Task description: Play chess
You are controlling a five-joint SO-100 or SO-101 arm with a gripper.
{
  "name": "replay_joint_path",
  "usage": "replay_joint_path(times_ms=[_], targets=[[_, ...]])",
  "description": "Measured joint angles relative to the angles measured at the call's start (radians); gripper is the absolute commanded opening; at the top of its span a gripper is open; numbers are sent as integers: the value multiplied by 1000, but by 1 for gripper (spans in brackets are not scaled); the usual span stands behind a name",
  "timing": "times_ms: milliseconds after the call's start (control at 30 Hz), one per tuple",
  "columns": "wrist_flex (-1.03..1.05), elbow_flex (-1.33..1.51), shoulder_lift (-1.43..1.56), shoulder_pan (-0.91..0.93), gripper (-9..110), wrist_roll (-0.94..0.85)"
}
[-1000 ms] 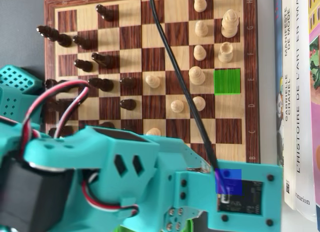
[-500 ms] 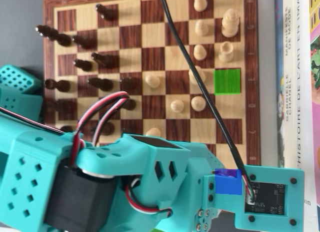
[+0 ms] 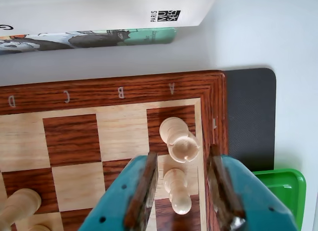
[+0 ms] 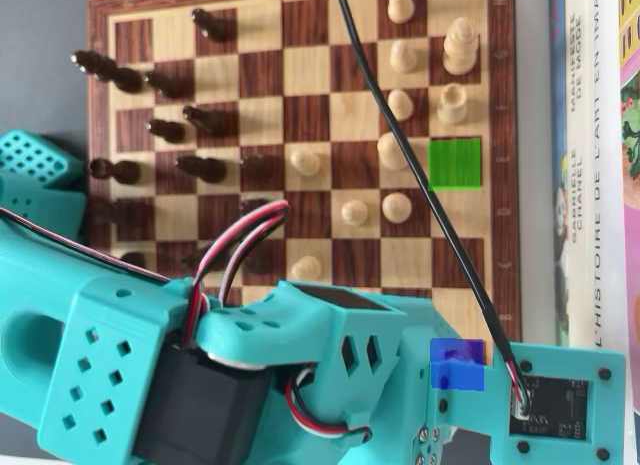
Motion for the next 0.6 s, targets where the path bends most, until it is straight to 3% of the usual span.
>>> replay_joint_path(times_ms=[600], targets=[[0,-18,-55,8,15,0]])
